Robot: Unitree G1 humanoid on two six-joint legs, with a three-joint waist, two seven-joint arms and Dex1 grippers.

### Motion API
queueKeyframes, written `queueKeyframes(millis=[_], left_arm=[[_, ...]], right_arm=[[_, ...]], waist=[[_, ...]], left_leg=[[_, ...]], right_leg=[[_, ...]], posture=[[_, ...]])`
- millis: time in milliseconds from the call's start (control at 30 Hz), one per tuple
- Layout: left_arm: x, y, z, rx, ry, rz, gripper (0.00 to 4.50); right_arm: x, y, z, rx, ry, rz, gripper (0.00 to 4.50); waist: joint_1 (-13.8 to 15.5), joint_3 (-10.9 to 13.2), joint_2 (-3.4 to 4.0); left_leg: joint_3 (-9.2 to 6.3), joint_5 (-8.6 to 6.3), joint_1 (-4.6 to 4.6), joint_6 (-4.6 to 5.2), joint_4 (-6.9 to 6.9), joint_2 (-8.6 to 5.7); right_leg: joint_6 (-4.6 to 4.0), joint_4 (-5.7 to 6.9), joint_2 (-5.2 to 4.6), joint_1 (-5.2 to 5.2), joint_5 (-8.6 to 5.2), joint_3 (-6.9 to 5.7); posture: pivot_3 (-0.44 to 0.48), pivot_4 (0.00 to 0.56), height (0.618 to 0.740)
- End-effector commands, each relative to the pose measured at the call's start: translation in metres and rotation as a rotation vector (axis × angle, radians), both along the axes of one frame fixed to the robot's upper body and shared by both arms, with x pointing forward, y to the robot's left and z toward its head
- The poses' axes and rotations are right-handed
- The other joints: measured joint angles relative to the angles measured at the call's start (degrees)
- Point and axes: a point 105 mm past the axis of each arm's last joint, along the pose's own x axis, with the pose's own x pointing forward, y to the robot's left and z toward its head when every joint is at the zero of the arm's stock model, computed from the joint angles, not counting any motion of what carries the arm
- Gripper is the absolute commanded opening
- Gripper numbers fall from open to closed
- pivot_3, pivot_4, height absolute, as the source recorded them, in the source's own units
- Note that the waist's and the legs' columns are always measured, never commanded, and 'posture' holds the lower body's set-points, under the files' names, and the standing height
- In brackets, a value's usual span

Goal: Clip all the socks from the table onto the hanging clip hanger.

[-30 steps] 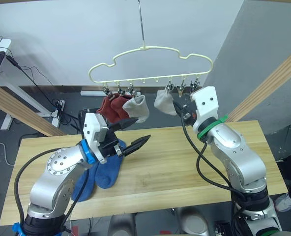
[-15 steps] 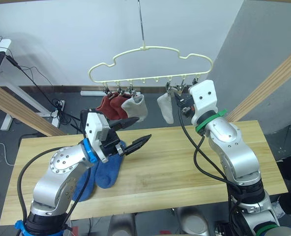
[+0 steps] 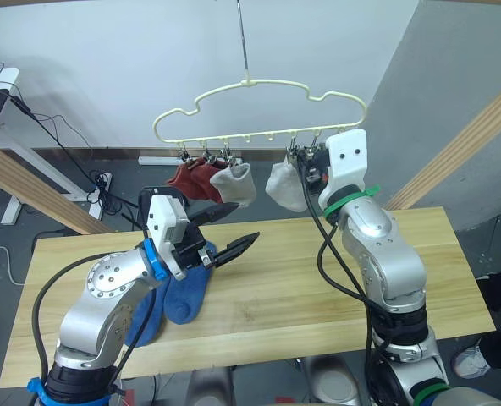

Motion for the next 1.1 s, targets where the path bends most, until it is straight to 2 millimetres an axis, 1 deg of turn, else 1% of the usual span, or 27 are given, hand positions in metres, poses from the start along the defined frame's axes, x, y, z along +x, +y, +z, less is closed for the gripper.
queueKeyframes(millis=[33, 467, 700, 933, 1100], left_arm=[[-0.003, -0.002, 0.004, 0.0, -0.029, -0.014, 3.52], [-0.003, -0.002, 0.005, 0.002, -0.027, -0.015, 3.52], [-0.002, -0.004, 0.005, 0.0, -0.024, -0.017, 3.52], [-0.002, -0.005, 0.005, 0.001, -0.022, -0.018, 3.52], [-0.001, -0.004, 0.007, 0.004, -0.024, -0.016, 3.52]], right_arm=[[-0.008, 0.0, 0.021, 0.071, -0.053, -0.013, 2.36], [-0.016, 0.008, 0.029, 0.177, -0.021, -0.022, 2.36], [-0.022, 0.012, 0.026, 0.182, 0.001, -0.024, 2.36], [-0.022, 0.015, 0.024, 0.194, 0.012, -0.022, 2.36], [-0.024, 0.02, 0.023, 0.213, 0.038, -0.007, 2.36]], waist=[[-0.01, 0.0, 0.0], [-0.12, -0.03, 0.0], [-0.13, -0.04, 0.0], [-0.51, -0.04, 0.0], [-0.59, -0.04, 0.0]], left_leg=[[0.0, 0.0, 0.0, 0.0, 0.0, 0.0], [0.0, 0.0, 0.0, 0.0, 0.0, 0.0], [-0.01, 0.0, 0.0, 0.0, 0.02, -0.01], [-0.01, 0.0, 0.01, 0.0, 0.04, -0.01], [-0.01, 0.01, 0.02, 0.0, 0.07, -0.02]], right_leg=[[0.0, 0.0, 0.0, 0.0, 0.0, 0.0], [-0.01, 0.04, -0.01, -0.02, 0.0, 0.0], [-0.01, 0.07, -0.02, -0.02, 0.0, -0.01], [-0.01, 0.16, -0.01, -0.04, 0.0, 0.0], [-0.01, 0.26, -0.01, -0.05, 0.0, 0.0]], posture=[[-0.229, 0.273, 0.74], [-0.228, 0.27, 0.74], [-0.228, 0.27, 0.74], [-0.231, 0.273, 0.74], [-0.231, 0.273, 0.74]])
